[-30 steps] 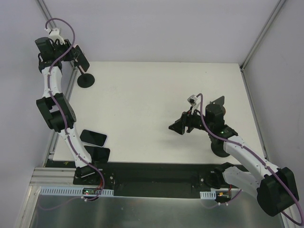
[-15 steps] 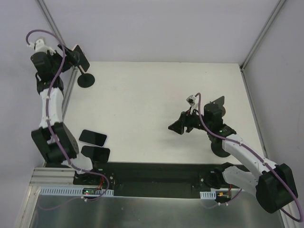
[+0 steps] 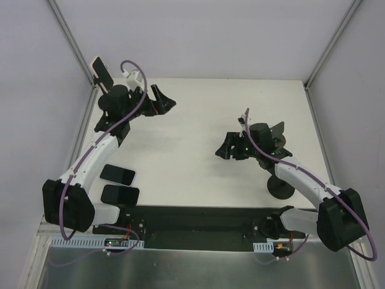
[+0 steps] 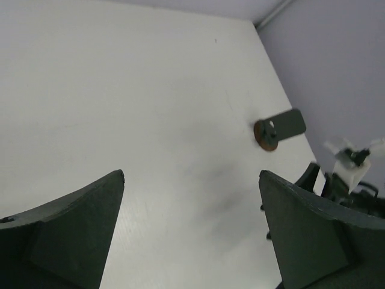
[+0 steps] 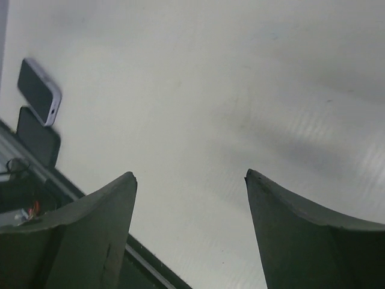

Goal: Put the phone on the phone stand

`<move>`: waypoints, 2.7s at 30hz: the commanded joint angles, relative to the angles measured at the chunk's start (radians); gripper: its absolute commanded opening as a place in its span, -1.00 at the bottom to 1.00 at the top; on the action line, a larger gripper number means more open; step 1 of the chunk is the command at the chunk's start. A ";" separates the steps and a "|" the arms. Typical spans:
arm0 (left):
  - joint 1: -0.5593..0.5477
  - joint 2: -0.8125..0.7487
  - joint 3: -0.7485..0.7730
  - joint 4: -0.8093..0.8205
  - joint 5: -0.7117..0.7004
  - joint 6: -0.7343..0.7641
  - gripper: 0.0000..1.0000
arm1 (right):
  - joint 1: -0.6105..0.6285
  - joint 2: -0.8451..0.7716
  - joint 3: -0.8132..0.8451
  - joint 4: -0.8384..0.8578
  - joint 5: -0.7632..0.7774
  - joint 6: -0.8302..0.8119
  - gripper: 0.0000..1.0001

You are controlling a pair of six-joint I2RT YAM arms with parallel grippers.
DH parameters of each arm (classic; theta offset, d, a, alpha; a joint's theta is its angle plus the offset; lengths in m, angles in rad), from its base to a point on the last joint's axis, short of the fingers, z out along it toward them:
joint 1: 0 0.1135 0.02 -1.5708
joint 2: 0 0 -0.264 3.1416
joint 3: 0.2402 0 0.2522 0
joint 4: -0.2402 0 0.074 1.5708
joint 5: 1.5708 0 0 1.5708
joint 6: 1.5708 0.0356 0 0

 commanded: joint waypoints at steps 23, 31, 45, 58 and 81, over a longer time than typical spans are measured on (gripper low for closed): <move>-0.281 0.006 0.166 -0.400 0.173 0.325 0.93 | -0.478 0.056 0.375 -0.546 0.544 0.082 0.64; -0.344 -0.032 0.174 -0.431 0.105 0.377 0.96 | -0.530 0.173 0.384 -0.365 0.510 0.031 0.51; -0.358 -0.038 0.182 -0.453 0.076 0.391 0.97 | -0.543 0.342 0.443 -0.323 0.551 -0.029 -0.07; -0.358 -0.023 0.177 -0.450 0.055 0.374 0.98 | -0.540 0.411 0.489 -0.268 0.582 -0.109 -0.73; -0.308 -0.012 0.185 -0.480 -0.013 0.428 0.98 | -0.018 0.541 0.633 -0.648 -0.658 -0.943 -0.99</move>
